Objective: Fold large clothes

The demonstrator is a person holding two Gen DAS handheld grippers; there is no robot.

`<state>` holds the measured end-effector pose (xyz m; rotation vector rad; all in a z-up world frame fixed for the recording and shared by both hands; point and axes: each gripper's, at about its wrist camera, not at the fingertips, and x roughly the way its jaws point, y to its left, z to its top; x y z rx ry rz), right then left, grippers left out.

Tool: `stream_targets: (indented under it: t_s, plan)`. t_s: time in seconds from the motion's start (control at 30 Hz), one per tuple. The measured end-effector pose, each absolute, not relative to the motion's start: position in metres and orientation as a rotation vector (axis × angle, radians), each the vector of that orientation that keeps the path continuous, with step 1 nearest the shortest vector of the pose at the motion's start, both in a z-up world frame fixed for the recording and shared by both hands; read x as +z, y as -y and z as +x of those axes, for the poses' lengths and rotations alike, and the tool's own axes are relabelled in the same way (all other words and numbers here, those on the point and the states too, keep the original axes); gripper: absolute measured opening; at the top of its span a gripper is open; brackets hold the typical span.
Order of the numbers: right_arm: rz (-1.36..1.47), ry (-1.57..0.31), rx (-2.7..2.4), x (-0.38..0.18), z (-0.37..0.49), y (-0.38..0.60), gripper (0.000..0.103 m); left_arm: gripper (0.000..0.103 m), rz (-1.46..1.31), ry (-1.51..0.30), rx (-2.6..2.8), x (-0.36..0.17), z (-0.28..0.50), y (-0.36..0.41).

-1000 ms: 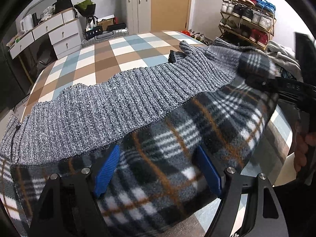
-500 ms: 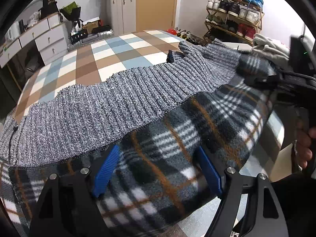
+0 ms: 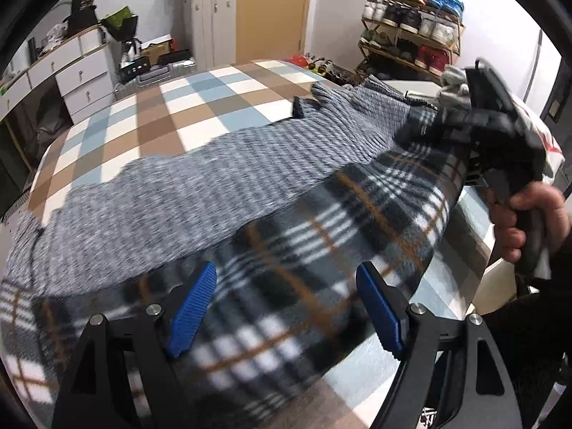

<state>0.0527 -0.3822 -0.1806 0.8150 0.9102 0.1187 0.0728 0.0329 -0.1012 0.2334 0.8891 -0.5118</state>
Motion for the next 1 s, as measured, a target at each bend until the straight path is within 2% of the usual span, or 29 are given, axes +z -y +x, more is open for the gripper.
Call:
stream_targets:
  t_s: [0.1,0.2,0.4,0.7,0.83,1.0]
  plan:
    - [0.724,-0.870,0.127,-0.181,0.047,0.382,0.038,0.077,0.179,-0.915,-0.480,-0.099,0.077,-0.056]
    - [0.597,-0.839,0.111,-0.168,0.042,0.374,0.033,0.077,0.069,-0.955,-0.475,-0.099,0.081,-0.077]
    - [0.362,-0.743,0.065,-0.136,0.030,0.346,0.029,0.077,0.021,-0.995,-0.450,-0.109,0.089,-0.083]
    - [0.067,-0.651,-0.004,-0.087,0.017,0.335,0.028,0.077,0.058,-1.010,-0.506,-0.116,0.093,-0.034]
    - [-0.155,-0.561,-0.040,-0.044,-0.001,0.309,0.028,0.077,0.083,-1.014,-0.591,-0.119,0.100,-0.001]
    - [-0.496,-0.467,-0.040,-0.020,-0.016,0.233,0.028,0.077,0.114,-1.036,-0.686,-0.107,0.104,0.010]
